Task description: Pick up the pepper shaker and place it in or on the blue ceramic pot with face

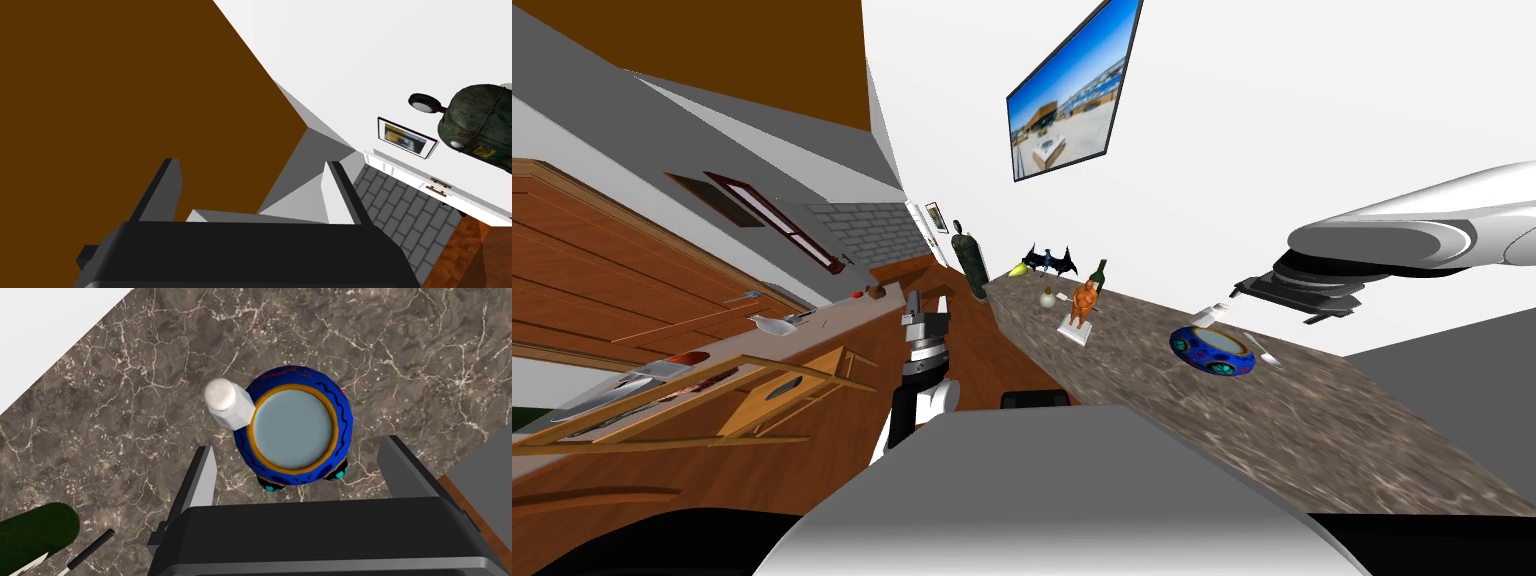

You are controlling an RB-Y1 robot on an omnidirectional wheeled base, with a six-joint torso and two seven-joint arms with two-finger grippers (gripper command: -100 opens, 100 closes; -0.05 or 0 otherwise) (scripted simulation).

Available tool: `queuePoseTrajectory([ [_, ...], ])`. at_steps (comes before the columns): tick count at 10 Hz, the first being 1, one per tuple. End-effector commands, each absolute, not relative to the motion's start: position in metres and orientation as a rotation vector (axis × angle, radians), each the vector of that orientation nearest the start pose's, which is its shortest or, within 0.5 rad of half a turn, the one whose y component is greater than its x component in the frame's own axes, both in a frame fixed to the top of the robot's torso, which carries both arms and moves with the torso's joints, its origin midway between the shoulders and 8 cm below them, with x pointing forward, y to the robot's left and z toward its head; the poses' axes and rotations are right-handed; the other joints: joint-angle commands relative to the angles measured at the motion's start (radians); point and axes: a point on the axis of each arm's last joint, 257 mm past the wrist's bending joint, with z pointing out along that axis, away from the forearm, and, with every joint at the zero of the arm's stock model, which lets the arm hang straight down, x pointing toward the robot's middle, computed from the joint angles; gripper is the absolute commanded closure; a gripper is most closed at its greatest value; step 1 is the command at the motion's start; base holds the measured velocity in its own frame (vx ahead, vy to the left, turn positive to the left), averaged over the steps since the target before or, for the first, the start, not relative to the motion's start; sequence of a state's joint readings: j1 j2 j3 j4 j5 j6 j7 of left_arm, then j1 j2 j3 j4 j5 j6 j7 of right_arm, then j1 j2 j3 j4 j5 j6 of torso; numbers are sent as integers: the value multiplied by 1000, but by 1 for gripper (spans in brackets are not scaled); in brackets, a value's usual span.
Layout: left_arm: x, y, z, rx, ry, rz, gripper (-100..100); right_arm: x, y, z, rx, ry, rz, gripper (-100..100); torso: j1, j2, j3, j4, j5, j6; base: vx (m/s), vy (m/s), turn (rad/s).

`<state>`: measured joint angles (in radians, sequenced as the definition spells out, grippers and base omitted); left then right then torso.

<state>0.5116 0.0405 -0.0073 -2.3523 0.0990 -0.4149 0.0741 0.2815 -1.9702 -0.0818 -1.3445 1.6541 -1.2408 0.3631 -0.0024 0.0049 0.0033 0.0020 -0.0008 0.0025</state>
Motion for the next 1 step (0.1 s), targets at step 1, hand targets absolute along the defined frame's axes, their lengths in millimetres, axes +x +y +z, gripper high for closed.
queuePoseTrajectory([
  [1,342,283,37,-739,584,-1438,0,301,-706,-49,-2639,2153,-755,0,0,0,0,0,0,0,0,0,0],
])
